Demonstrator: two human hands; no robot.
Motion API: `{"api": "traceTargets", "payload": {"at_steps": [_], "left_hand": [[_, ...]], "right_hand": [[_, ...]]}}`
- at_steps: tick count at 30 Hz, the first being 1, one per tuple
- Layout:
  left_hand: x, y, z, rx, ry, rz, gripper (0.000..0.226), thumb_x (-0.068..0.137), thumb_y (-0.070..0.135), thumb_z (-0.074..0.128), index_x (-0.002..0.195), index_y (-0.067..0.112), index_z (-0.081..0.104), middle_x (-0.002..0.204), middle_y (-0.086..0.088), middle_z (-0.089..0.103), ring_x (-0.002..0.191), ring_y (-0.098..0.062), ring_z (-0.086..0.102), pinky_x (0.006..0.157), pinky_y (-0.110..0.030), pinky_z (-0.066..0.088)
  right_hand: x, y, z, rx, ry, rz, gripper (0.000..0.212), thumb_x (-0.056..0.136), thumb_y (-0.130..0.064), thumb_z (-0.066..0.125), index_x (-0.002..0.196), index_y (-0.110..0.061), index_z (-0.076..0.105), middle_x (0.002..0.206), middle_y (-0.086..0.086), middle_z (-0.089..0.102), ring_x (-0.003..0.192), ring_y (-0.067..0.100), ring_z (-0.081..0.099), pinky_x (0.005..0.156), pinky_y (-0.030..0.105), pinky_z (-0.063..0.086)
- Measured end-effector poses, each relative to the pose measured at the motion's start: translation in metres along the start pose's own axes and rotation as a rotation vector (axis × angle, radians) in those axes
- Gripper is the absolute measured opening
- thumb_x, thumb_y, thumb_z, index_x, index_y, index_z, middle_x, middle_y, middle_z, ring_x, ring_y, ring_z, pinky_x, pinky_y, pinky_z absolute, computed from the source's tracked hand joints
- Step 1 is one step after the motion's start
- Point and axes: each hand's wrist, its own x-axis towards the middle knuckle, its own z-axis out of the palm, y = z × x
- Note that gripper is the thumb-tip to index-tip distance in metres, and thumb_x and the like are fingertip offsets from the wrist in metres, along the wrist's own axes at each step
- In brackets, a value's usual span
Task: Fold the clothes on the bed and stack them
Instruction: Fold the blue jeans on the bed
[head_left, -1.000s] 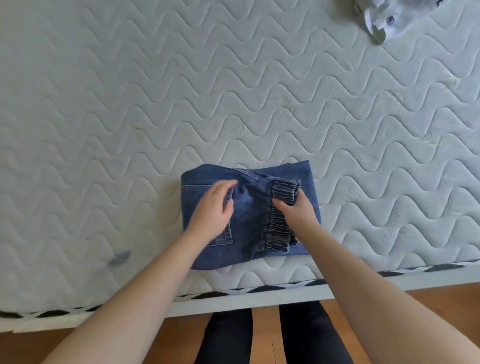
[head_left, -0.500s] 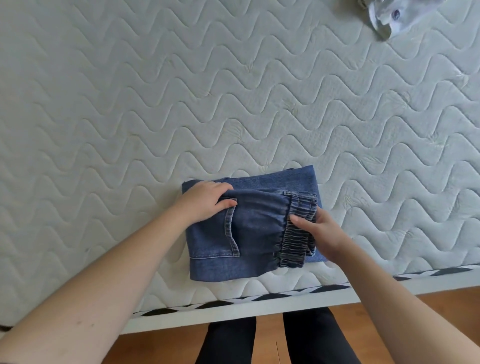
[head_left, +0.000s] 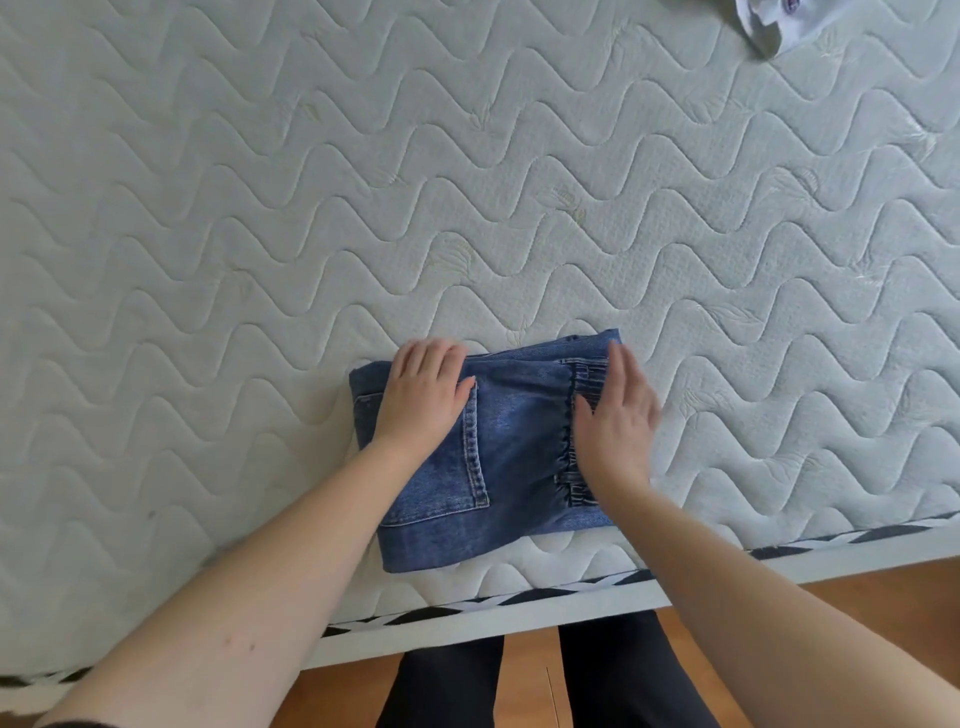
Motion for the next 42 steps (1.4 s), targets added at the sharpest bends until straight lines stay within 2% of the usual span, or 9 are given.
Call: {"api": "traceTargets", "payload": {"at_steps": [2, 5, 11, 23, 28, 31, 35, 39, 42], "left_hand": [[-0.024, 0.011, 0.006, -0.058, 0.061, 0.026, 0.037, 0.096, 0.023, 0.055, 0.13, 0.007, 0.055, 0.136, -0.012, 0.054, 0.128, -0.031, 0.048, 0.113, -0.047, 0.033], [-0.07, 0.019, 0.019, -0.02, -0.162, 0.034, 0.058, 0.102, 0.036, 0.035, 0.154, 0.011, 0.029, 0.161, -0.009, 0.026, 0.148, -0.026, 0.026, 0.12, -0.045, 0.022], [-0.071, 0.017, 0.035, 0.058, -0.364, -0.007, 0.067, 0.1, 0.046, 0.024, 0.157, 0.015, 0.008, 0.164, -0.005, 0.011, 0.151, -0.023, 0.017, 0.122, -0.041, 0.009], [-0.139, -0.012, 0.02, -0.003, -0.227, -0.269, 0.063, 0.103, 0.045, 0.026, 0.156, 0.012, 0.019, 0.163, -0.007, 0.019, 0.149, -0.021, 0.02, 0.12, -0.043, 0.018], [-0.135, -0.005, 0.012, -0.479, -0.019, -0.855, 0.06, 0.105, 0.031, 0.035, 0.156, 0.007, 0.015, 0.16, -0.017, 0.023, 0.145, -0.03, 0.028, 0.115, -0.035, 0.026], [-0.133, -0.009, 0.011, -0.729, 0.035, -1.169, 0.051, 0.1, 0.04, 0.048, 0.146, 0.018, 0.038, 0.132, -0.001, 0.058, 0.12, -0.023, 0.057, 0.094, -0.027, 0.043], [-0.121, -0.021, 0.009, -1.238, -0.074, -1.36, 0.049, 0.086, 0.038, 0.073, 0.125, 0.019, 0.051, 0.118, 0.001, 0.065, 0.109, -0.021, 0.064, 0.094, -0.041, 0.053], [-0.108, -0.027, -0.003, -1.459, -0.312, -1.348, 0.056, 0.064, 0.024, 0.085, 0.115, 0.013, 0.063, 0.102, -0.005, 0.076, 0.086, -0.018, 0.074, 0.064, -0.031, 0.059], [-0.105, -0.022, -0.008, -1.493, -0.297, -1.318, 0.038, 0.076, 0.009, 0.081, 0.109, 0.016, 0.065, 0.1, -0.004, 0.076, 0.082, -0.017, 0.075, 0.06, -0.028, 0.057]], "right_hand": [[-0.012, -0.009, 0.009, -0.059, 0.018, -0.226, 0.067, 0.093, -0.015, 0.052, 0.154, -0.014, 0.023, 0.159, 0.003, 0.026, 0.147, 0.018, 0.02, 0.122, 0.04, 0.009], [-0.019, 0.005, 0.022, -0.187, -0.144, -0.368, 0.065, 0.097, -0.027, 0.049, 0.155, -0.016, 0.022, 0.163, -0.001, 0.016, 0.151, 0.015, 0.01, 0.122, 0.043, 0.007], [-0.002, 0.03, 0.034, -0.334, -0.366, -0.411, 0.085, 0.092, -0.07, 0.032, 0.157, -0.029, -0.005, 0.164, -0.01, -0.01, 0.149, 0.008, -0.014, 0.121, 0.039, -0.007], [-0.023, 0.052, 0.017, -0.078, -0.314, 0.097, 0.123, 0.065, -0.093, 0.043, 0.154, -0.029, -0.012, 0.164, -0.004, -0.006, 0.15, 0.011, -0.001, 0.123, 0.044, 0.004], [-0.012, 0.048, 0.013, 0.06, -0.253, 0.199, 0.13, 0.053, -0.083, 0.068, 0.152, -0.03, 0.004, 0.154, 0.006, 0.023, 0.142, 0.023, 0.025, 0.114, 0.048, 0.026], [0.001, 0.054, 0.006, 0.316, -0.291, 0.23, 0.124, 0.045, -0.077, 0.078, 0.144, -0.022, 0.027, 0.131, -0.006, 0.048, 0.121, 0.012, 0.048, 0.1, 0.032, 0.043], [0.019, 0.059, -0.005, 0.323, -0.471, 0.238, 0.098, 0.041, -0.081, 0.077, 0.116, -0.023, 0.054, 0.102, -0.015, 0.066, 0.099, 0.01, 0.065, 0.078, 0.028, 0.05], [0.014, 0.054, -0.007, 0.371, -0.499, 0.163, 0.089, 0.045, -0.069, 0.085, 0.116, -0.029, 0.051, 0.108, -0.014, 0.065, 0.098, 0.006, 0.062, 0.084, 0.031, 0.05], [0.007, 0.049, -0.002, 0.397, -0.494, 0.15, 0.079, 0.056, -0.054, 0.089, 0.118, -0.035, 0.044, 0.107, -0.018, 0.061, 0.096, 0.0, 0.059, 0.081, 0.025, 0.046]]}}
